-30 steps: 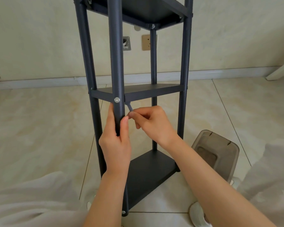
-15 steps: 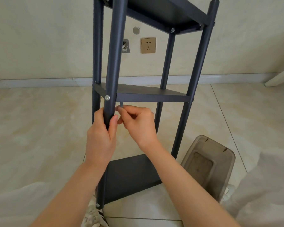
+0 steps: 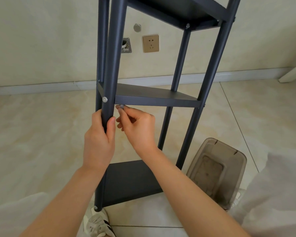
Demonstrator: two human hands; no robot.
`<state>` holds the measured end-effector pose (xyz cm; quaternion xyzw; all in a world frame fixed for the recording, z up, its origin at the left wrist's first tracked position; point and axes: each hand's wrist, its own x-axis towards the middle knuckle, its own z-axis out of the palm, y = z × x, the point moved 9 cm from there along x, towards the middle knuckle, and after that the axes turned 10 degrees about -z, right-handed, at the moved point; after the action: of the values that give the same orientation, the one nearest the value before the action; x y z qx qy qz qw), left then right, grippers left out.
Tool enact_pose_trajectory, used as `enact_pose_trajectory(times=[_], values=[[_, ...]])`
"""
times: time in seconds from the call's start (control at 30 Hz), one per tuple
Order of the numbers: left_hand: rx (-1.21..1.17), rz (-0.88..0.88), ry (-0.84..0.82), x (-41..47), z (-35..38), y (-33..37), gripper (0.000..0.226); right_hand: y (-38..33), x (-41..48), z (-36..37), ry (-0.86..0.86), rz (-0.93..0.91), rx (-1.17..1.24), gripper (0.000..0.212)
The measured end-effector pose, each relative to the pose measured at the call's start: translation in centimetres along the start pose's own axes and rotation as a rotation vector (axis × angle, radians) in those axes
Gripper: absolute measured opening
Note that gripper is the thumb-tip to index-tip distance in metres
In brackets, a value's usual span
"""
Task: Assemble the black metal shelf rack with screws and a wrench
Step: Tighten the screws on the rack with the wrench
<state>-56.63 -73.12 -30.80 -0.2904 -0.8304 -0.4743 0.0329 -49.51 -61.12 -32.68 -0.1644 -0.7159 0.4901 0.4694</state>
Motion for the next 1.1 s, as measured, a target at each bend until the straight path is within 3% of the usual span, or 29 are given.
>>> enact_pose_trajectory(times=[0.17, 0.47, 0.67, 0.97, 1.1], values=[[0.008, 0.01, 0.028, -0.2, -0.4, -0.3, 0.069, -0.4, 0.2, 0.6, -0.009, -0.128, -0.058, 0.016], [-0.003, -0.008, 0.058, -0.3, -0.4, -1.3, 0.039, -0.3, 0.5, 1.6, 0.052, -0.223, -0.077, 0.018], [0.0, -0.004, 0.064, -0.2, -0.5, -1.5, 0.045, -0.4, 0.8, 2.1, 0.048, -0.233, -0.073, 0.023], [-0.016, -0.021, 0.069, 0.0, -0.6, -1.9, 0.048, 0.3, 0.7, 3.2, -0.144, -0.091, -0.046, 0.033], [-0.019, 0.002, 0.085, -0.2, -0.6, -1.3, 0.045, 1.7, 0.4, 2.3, -0.297, 0.145, 0.029, 0.02]])
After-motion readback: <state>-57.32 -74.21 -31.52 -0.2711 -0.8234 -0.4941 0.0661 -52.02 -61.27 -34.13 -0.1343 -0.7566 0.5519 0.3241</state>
